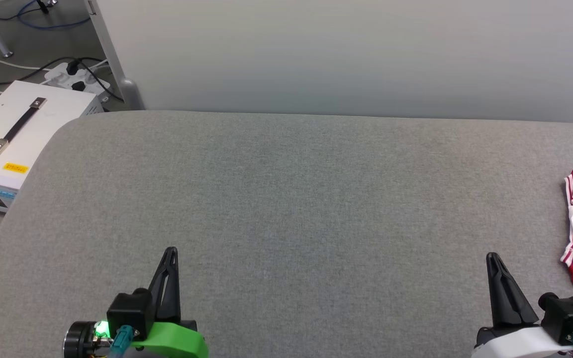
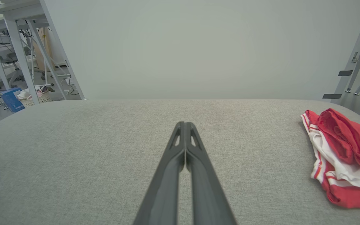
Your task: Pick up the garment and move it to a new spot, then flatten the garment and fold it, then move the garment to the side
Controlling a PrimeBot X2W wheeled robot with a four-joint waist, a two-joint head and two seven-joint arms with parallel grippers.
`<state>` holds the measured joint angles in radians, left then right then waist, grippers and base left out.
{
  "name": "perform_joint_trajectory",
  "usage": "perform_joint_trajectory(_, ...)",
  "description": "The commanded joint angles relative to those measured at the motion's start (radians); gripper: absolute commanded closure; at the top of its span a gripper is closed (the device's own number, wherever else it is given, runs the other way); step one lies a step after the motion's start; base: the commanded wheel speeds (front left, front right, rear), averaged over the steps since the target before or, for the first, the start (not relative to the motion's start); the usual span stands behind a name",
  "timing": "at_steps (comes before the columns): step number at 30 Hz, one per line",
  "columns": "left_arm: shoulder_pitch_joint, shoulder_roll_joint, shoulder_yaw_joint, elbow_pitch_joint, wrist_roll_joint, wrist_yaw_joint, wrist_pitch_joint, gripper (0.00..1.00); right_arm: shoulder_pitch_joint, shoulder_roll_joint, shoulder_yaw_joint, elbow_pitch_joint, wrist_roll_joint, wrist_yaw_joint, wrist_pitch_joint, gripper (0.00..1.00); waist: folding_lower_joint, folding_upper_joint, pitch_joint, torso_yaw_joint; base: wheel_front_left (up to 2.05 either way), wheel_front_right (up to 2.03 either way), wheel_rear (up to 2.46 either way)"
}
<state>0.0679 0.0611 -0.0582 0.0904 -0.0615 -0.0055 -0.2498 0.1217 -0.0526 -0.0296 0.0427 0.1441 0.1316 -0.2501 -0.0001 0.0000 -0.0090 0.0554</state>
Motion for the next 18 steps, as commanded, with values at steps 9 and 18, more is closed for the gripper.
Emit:
perform_joint_trajectory(9,-0.008,-0.001,0.006,-0.009,0.007,0.000,0.025,1.00,-0.014,0.000,0.003,-0.005,-0.016,0.000,0.025,1.00,0.0001,0.0000,0.001,-0.005,0.00,0.00,0.00)
perform_joint_trajectory(18,-0.013,-0.002,0.011,-0.015,0.011,0.001,0.042,1.00,-0.022,0.000,0.005,-0.008,-0.027,0.000,0.042,1.00,0.0001,0.0000,0.001,-0.009,0.00,0.00,0.00)
